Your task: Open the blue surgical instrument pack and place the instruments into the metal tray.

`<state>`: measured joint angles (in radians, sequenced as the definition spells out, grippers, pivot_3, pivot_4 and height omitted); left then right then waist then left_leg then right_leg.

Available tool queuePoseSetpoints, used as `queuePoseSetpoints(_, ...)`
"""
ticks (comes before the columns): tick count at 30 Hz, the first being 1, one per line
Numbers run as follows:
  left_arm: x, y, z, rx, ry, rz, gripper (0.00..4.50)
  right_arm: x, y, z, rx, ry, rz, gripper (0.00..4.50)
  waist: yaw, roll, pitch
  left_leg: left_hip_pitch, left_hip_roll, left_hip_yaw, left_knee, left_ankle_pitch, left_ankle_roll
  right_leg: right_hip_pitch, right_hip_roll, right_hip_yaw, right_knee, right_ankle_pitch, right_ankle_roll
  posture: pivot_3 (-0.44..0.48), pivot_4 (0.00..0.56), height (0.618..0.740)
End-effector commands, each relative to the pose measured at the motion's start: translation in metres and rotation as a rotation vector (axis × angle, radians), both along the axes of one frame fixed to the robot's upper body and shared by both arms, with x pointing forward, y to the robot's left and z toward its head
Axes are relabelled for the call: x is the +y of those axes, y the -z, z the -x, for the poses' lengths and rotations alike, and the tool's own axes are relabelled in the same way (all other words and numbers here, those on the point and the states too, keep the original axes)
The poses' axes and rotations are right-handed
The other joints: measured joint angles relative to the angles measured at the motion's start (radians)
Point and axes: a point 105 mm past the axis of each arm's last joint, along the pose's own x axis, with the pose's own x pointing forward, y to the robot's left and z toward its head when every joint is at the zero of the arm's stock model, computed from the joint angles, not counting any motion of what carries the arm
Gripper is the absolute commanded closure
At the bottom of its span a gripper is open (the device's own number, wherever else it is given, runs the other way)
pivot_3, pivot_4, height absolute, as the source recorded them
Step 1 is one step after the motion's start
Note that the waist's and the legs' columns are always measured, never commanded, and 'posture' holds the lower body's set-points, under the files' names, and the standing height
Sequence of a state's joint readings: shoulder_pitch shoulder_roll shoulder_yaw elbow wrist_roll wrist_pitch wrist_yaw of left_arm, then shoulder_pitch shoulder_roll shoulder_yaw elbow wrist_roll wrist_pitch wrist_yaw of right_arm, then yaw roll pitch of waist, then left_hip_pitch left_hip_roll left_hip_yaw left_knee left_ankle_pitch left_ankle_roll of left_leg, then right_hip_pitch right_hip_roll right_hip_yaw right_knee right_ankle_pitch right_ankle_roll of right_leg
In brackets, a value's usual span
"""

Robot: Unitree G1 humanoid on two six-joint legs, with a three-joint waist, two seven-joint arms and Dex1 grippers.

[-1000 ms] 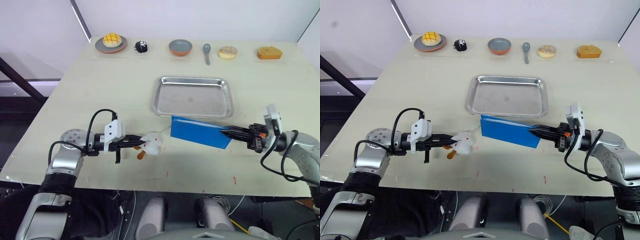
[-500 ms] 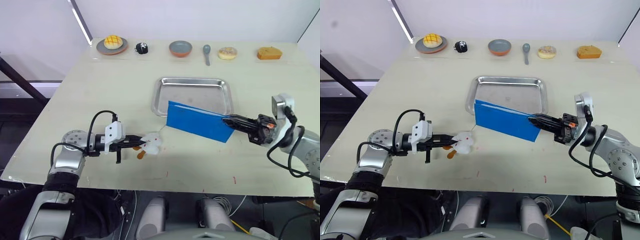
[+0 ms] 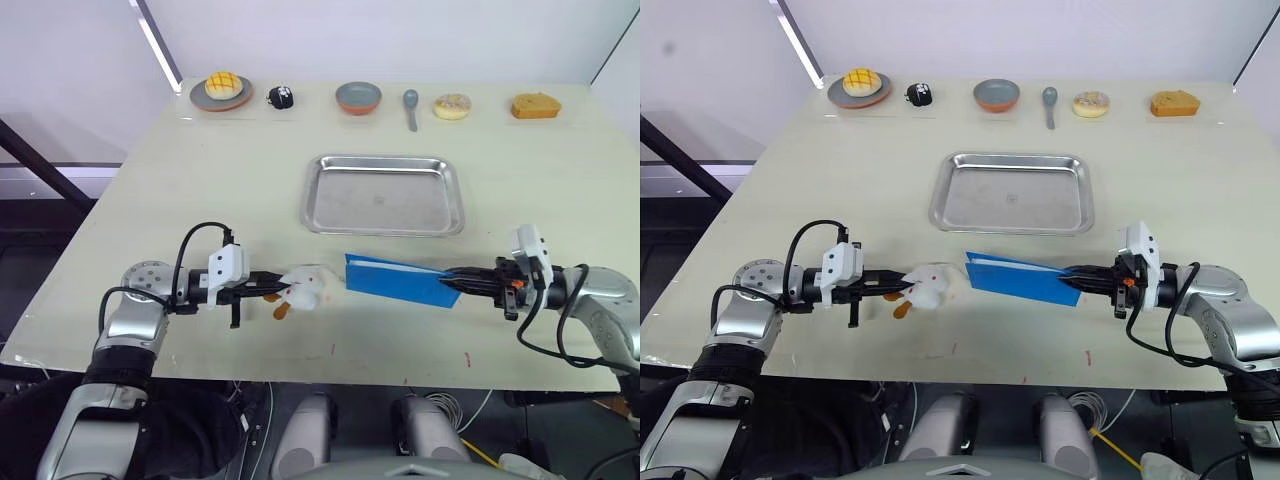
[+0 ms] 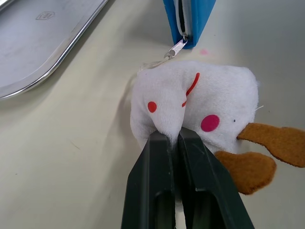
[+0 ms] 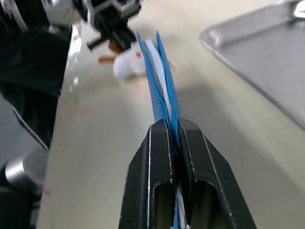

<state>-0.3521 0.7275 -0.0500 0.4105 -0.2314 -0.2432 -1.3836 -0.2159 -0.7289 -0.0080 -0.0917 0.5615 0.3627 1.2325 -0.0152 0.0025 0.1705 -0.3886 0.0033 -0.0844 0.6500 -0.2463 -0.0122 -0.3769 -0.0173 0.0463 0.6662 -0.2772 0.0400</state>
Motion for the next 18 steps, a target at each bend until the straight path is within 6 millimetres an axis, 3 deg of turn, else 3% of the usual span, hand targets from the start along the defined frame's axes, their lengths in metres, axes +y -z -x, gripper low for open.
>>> queuePoseSetpoints(1,0.001,0.02,0.014,0.092,0.043,-0.068,4.47,0.001,0.002,0.001,-0.039,-0.046,0.039,4.5,-0.001,0.0,0.0,0.001,0.0,0.001,0.0,0.0,0.0,0.0,0.0,0.001,0.0,0.0,0.0,0.0,0.15,0.74)
queuePoseSetpoints(6,0.003,0.009,0.015,0.142,0.012,0.017,4.47,-0.001,0.013,0.003,-0.048,-0.072,0.087,4.5,-0.002,-0.001,-0.001,0.001,0.0,0.001,0.0,0.0,0.0,0.0,0.0,0.001,0.0,0.0,0.0,0.0,0.15,0.74)
queuePoseSetpoints(7,0.005,0.006,0.016,0.142,0.016,0.022,3.77,-0.001,0.013,0.003,-0.052,-0.073,0.09,4.5,-0.002,-0.001,-0.001,0.001,0.001,0.001,0.0,0.0,0.0,0.0,0.0,0.001,0.0,0.0,0.0,0.0,0.15,0.74)
queuePoseSetpoints(8,0.007,0.002,0.016,0.144,0.009,0.034,3.48,-0.001,0.013,0.002,-0.057,-0.074,0.093,4.5,-0.002,-0.001,-0.001,0.001,0.001,0.001,0.0,0.0,0.0,0.0,0.0,0.001,0.0,0.0,0.0,0.0,0.15,0.74)
queuePoseSetpoints(12,0.02,-0.022,0.022,0.18,-0.018,0.126,1.58,-0.002,0.011,0.0,-0.079,-0.078,0.108,4.5,-0.003,-0.002,0.0,0.001,0.001,0.001,0.0,0.0,0.0,0.0,0.0,0.001,0.0,0.0,0.0,0.0,0.15,0.74)
queuePoseSetpoints(15,0.027,-0.047,0.024,0.202,-0.039,0.204,1.58,-0.003,0.01,-0.001,-0.09,-0.079,0.117,4.5,-0.003,-0.004,0.001,0.001,0.002,0.001,-0.001,0.0,0.0,0.0,0.001,0.001,0.0,0.0,0.0,0.0,0.15,0.74)
queuePoseSetpoints(18,0.023,-0.074,0.024,0.217,-0.028,0.258,1.58,-0.004,0.01,-0.001,-0.099,-0.086,0.125,4.5,-0.001,-0.006,0.001,0.001,0.002,0.0,0.0,0.0,0.0,0.0,0.001,0.0,0.0,0.0,0.0,0.0,0.15,0.74)
